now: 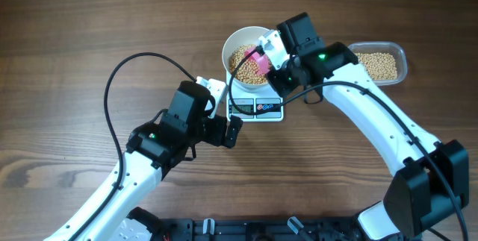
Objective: Scoop item into bowl and weigh 150g on scale
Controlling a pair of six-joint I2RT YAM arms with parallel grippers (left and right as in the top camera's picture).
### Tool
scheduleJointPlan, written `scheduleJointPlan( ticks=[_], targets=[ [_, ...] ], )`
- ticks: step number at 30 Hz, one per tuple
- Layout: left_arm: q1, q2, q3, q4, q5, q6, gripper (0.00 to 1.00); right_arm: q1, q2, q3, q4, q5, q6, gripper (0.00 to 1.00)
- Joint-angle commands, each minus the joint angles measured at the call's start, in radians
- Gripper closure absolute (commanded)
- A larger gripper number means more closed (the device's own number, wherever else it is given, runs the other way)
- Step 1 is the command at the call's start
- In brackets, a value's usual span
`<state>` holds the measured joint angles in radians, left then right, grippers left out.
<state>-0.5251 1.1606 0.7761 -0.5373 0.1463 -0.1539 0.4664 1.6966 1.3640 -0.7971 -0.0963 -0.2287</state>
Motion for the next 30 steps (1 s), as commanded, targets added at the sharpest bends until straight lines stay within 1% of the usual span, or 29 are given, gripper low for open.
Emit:
scheduleJointPlan(
  ticks=[1, 2, 8, 11, 21, 27, 30],
  targets=[
    [-0.006, 0.005, 0.021, 0.002, -0.006, 0.012, 0.0, 0.001, 0.014, 0.018, 0.014, -0.014, 0.048, 0.96],
    [-0.006, 0.005, 0.021, 0.002, -0.006, 0.012, 0.0, 0.0, 0.014, 0.018, 0.019, -0.013, 0.059, 0.96],
    [-0.006, 0.006, 0.021, 0.002, -0.006, 0.012, 0.0, -0.018, 0.008, 0.018, 0.045, -0.016, 0.23, 0.96],
    [-0.006, 0.005, 0.021, 0.002, -0.006, 0.012, 0.0, -0.03, 0.001, 0.018, 0.039, -0.016, 0.259, 0.96],
    [-0.006, 0.005, 0.021, 0.002, -0.006, 0.012, 0.0, -0.055, -0.105, 0.018, 0.067, -0.018, 0.257, 0.96],
    [-0.006, 0.006, 0.021, 0.002, -0.006, 0.012, 0.0, -0.055, -0.111, 0.018, 0.063, -0.154, 0.257, 0.96],
    [-0.006, 0.006, 0.021, 0.002, -0.006, 0.013, 0.0, -0.055, -0.11, 0.018, 0.063, -0.096, 0.211, 0.96]
  ],
)
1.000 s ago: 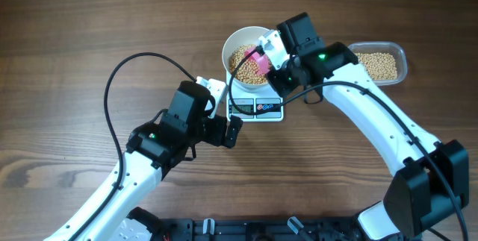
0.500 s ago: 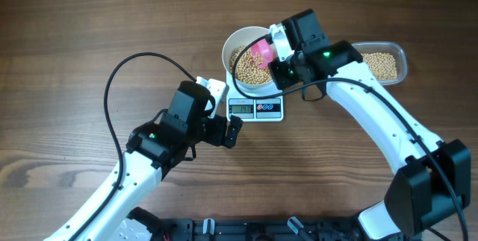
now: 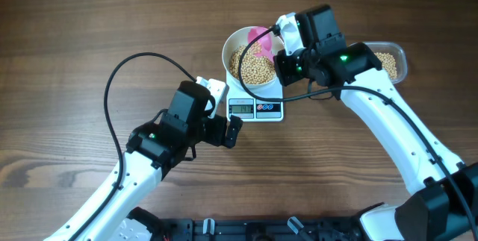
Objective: Scoop item into bowl and weigh 150g on scale
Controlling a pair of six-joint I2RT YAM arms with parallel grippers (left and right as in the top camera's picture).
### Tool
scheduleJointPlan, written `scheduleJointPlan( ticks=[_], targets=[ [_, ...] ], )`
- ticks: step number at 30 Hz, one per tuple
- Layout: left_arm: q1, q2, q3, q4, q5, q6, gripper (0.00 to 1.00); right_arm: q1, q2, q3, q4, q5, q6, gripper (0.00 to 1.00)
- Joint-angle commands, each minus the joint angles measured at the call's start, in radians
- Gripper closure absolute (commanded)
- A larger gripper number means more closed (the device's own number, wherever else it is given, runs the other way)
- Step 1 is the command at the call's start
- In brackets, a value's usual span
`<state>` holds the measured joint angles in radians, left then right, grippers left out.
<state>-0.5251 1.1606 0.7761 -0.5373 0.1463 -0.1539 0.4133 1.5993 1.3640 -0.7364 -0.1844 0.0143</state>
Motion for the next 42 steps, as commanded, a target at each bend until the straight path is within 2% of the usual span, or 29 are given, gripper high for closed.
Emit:
scheduleJointPlan(
  ticks=[1, 4, 13, 15, 17, 18, 20, 22, 25, 28, 35, 39, 42],
  targets=[
    [-0.006, 0.005, 0.021, 0.002, -0.006, 0.012, 0.0, -0.002, -0.011, 0.018, 0.002, 0.035, -0.055, 0.96],
    [-0.006, 0.006, 0.021, 0.002, -0.006, 0.013, 0.0, 0.0, -0.012, 0.018, 0.002, 0.082, -0.069, 0.96],
    [-0.006, 0.006, 0.021, 0.002, -0.006, 0.012, 0.0, 0.003, -0.011, 0.018, 0.002, 0.022, -0.051, 0.96],
    [-0.006, 0.006, 0.021, 0.002, -0.006, 0.012, 0.0, 0.004, -0.012, 0.018, -0.015, 0.05, -0.13, 0.96],
    [-0.006, 0.006, 0.021, 0.002, -0.006, 0.012, 0.0, 0.004, -0.012, 0.018, -0.013, 0.109, -0.097, 0.96],
    [-0.006, 0.006, 0.021, 0.002, -0.006, 0.012, 0.0, 0.004, -0.011, 0.018, -0.008, 0.09, -0.056, 0.96],
    [-0.006, 0.006, 0.021, 0.002, -0.006, 0.012, 0.0, 0.004, -0.011, 0.018, -0.01, 0.014, -0.089, 0.96],
    [-0.006, 0.006, 0.021, 0.002, -0.006, 0.012, 0.0, 0.004, -0.011, 0.018, -0.012, 0.018, -0.105, 0.96],
    [-0.006, 0.006, 0.021, 0.002, -0.006, 0.012, 0.0, 0.004, -0.011, 0.018, 0.012, 0.01, -0.026, 0.96],
    [-0.006, 0.006, 0.021, 0.002, -0.006, 0.012, 0.0, 0.004, -0.012, 0.018, 0.014, -0.005, -0.048, 0.96],
    [-0.006, 0.006, 0.021, 0.002, -0.006, 0.012, 0.0, 0.001, -0.011, 0.018, 0.005, 0.0, -0.002, 0.96],
    [-0.006, 0.006, 0.021, 0.002, -0.006, 0.012, 0.0, -0.012, -0.012, 0.018, 0.002, -0.003, 0.124, 0.96],
    [-0.006, 0.006, 0.021, 0.002, -0.006, 0.012, 0.0, -0.02, -0.012, 0.018, 0.0, -0.052, 0.129, 0.96]
  ],
)
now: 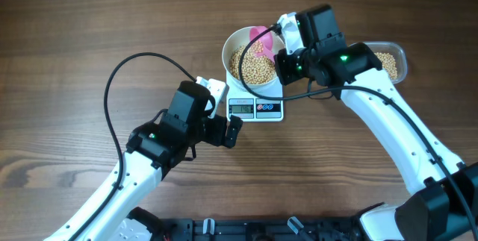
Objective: Scoop item into bowl and weigh 150g on scale
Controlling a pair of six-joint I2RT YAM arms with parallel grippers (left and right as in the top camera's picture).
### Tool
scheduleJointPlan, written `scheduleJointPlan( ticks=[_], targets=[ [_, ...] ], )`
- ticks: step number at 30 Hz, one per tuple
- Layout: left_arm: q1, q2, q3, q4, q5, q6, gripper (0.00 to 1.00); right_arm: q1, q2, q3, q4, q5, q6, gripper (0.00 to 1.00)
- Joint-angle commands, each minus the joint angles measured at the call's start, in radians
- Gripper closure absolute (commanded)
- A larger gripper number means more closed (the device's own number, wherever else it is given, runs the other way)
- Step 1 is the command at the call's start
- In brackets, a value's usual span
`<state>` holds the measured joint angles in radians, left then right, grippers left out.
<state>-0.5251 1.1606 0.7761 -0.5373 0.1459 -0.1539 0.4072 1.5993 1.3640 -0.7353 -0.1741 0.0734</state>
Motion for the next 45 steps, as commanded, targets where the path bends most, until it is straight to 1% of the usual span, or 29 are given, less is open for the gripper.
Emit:
scheduleJointPlan(
  ticks=[1, 8, 14, 18, 23, 26, 31, 38, 45],
  targets=[
    [-0.006, 0.005, 0.021, 0.002, -0.005, 0.012, 0.0, -0.019, -0.012, 0.018, -0.001, -0.084, 0.069, 0.96],
    [-0.006, 0.005, 0.021, 0.002, -0.005, 0.012, 0.0, -0.071, -0.03, 0.018, -0.006, -0.167, 0.113, 0.96],
    [-0.006, 0.006, 0.021, 0.002, -0.005, 0.012, 0.0, -0.167, -0.086, 0.018, -0.006, -0.226, 0.114, 0.96],
    [-0.006, 0.006, 0.021, 0.002, -0.005, 0.012, 0.0, -0.257, -0.138, 0.018, -0.011, -0.274, 0.113, 0.96],
    [-0.006, 0.005, 0.021, 0.002, -0.005, 0.012, 0.0, -0.372, -0.182, 0.018, -0.021, -0.425, 0.117, 0.96],
    [-0.006, 0.006, 0.021, 0.002, -0.005, 0.012, 0.0, -0.437, -0.188, 0.018, -0.021, -0.502, 0.163, 0.96],
    [-0.006, 0.006, 0.021, 0.002, -0.005, 0.012, 0.0, -0.512, -0.188, 0.018, -0.016, -0.527, 0.159, 0.96],
    [-0.006, 0.006, 0.021, 0.002, -0.005, 0.012, 0.0, -0.534, -0.188, 0.018, -0.003, -0.527, 0.153, 0.96],
    [-0.006, 0.006, 0.021, 0.002, -0.006, 0.012, 0.0, -0.534, -0.188, 0.018, 0.026, -0.527, 0.22, 0.96]
  ],
)
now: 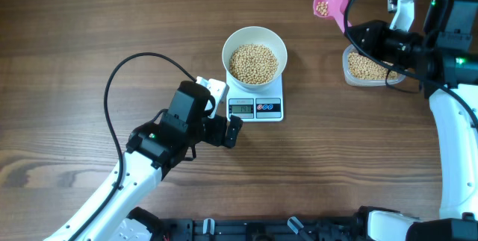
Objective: Scoop item into bowl and weigh 150g on scale
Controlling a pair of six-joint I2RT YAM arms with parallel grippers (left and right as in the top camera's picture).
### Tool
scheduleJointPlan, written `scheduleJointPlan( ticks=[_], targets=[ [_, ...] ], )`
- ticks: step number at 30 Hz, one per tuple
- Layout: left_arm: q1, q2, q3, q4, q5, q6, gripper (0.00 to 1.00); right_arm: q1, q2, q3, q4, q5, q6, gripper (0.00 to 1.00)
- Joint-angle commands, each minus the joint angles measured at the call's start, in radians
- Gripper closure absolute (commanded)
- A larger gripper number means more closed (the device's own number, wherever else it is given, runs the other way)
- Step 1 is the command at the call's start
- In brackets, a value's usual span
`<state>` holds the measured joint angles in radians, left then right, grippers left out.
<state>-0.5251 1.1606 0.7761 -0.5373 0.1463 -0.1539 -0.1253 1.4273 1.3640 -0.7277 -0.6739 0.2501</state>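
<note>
A white bowl [254, 54] full of soybeans stands on the small scale [256, 108], whose display faces the front. Far to its right, my right gripper [354, 33] is shut on the handle of the pink scoop [330, 1]. The scoop is lifted, holds a few beans, and is over the table just left of the clear bean container [366, 68]. My left gripper [234, 130] rests near the scale's front left corner with nothing in it. Its fingers are seen edge-on, so their state does not show.
The clear container sits at the right, partly under my right arm. A black cable loops over the table left of the scale. The black frame runs along the front edge.
My right gripper and the pink scoop were at the bowl's right rim; now they are up at the right by the bean container, with a few beans in the scoop. The left arm is unmoved.
The pink scoop was first inside the bowl on the beans, held by my right gripper. Then it sat at the bowl's far right rim, and stayed there. Now it is clear of the bowl, near the container, holding a few beans.
</note>
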Motion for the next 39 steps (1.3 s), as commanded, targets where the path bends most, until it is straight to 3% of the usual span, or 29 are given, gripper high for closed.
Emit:
scheduleJointPlan(
  ticks=[1, 21, 26, 32, 39],
  targets=[
    [-0.006, 0.006, 0.021, 0.002, -0.006, 0.012, 0.0, -0.002, -0.016, 0.018, 0.023, -0.027, 0.04, 0.96],
    [-0.006, 0.005, 0.021, 0.002, -0.006, 0.012, 0.0, 0.02, -0.01, 0.018, 0.112, -0.077, -0.044, 0.96],
    [-0.006, 0.006, 0.021, 0.002, -0.006, 0.012, 0.0, 0.093, -0.01, 0.018, 0.075, -0.076, -0.208, 0.96],
    [-0.006, 0.006, 0.021, 0.002, -0.006, 0.012, 0.0, 0.241, -0.01, 0.018, 0.041, 0.168, -0.336, 0.96],
    [-0.006, 0.006, 0.021, 0.002, -0.006, 0.013, 0.0, 0.365, -0.004, 0.018, 0.047, 0.318, -0.435, 0.96]
  ],
)
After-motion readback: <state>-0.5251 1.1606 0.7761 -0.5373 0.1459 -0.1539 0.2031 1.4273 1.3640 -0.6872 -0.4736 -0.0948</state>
